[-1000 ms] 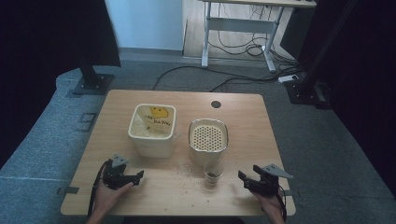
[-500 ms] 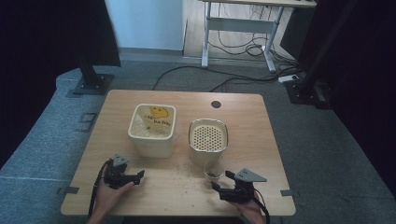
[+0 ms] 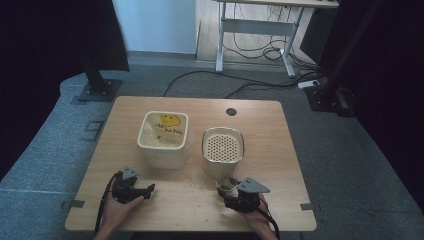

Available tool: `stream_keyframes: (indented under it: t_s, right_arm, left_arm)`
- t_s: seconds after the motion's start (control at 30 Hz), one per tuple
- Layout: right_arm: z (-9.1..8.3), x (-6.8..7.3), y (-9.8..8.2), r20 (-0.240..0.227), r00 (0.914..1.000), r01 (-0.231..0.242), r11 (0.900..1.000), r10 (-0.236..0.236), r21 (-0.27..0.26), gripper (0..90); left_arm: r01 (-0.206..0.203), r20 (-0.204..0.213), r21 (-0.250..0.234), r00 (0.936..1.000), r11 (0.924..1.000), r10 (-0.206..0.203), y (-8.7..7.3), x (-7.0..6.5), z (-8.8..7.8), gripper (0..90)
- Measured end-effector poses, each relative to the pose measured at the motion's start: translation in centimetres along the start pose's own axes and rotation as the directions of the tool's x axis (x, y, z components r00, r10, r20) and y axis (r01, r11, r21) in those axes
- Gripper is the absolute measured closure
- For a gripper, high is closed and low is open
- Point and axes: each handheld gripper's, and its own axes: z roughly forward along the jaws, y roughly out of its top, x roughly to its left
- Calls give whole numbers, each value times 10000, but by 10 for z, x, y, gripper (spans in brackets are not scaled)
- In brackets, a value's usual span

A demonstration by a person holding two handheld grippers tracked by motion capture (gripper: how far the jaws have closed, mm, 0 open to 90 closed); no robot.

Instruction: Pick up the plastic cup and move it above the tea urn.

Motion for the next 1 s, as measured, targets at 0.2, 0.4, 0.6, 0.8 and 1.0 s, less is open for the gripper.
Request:
stream_keyframes:
  t_s: [0.2, 0.4, 0.6, 0.8, 1.0]
  right_arm:
    - [-12, -4, 4, -44, 9997, -235, 9987, 233, -444, 410]
    - [-31, -13, 8, 280, 9983, -488, 9953, 513, -840, 410]
    - [-54, -25, 18, 897, 9921, -742, 9866, 878, -1452, 409]
    - [-72, -43, 26, 1469, 9800, -1034, 9739, 1346, -2021, 410]
    - [-80, -52, 31, 1757, 9727, -1085, 9662, 1517, -2337, 410]
  left_arm:
    - [195, 64, -95, 9998, 9998, -194, -2, 4, -3, 135]
    - [429, 193, -145, 9989, 9990, -426, -2, 8, -4, 140]
    - [356, 213, -92, 9991, 9993, -354, 0, 7, -2, 140]
    - [251, 259, -20, 9994, 9997, -250, 1, 4, 0, 141]
    - [297, 302, -4, 9991, 9996, -297, 2, 5, -1, 144]
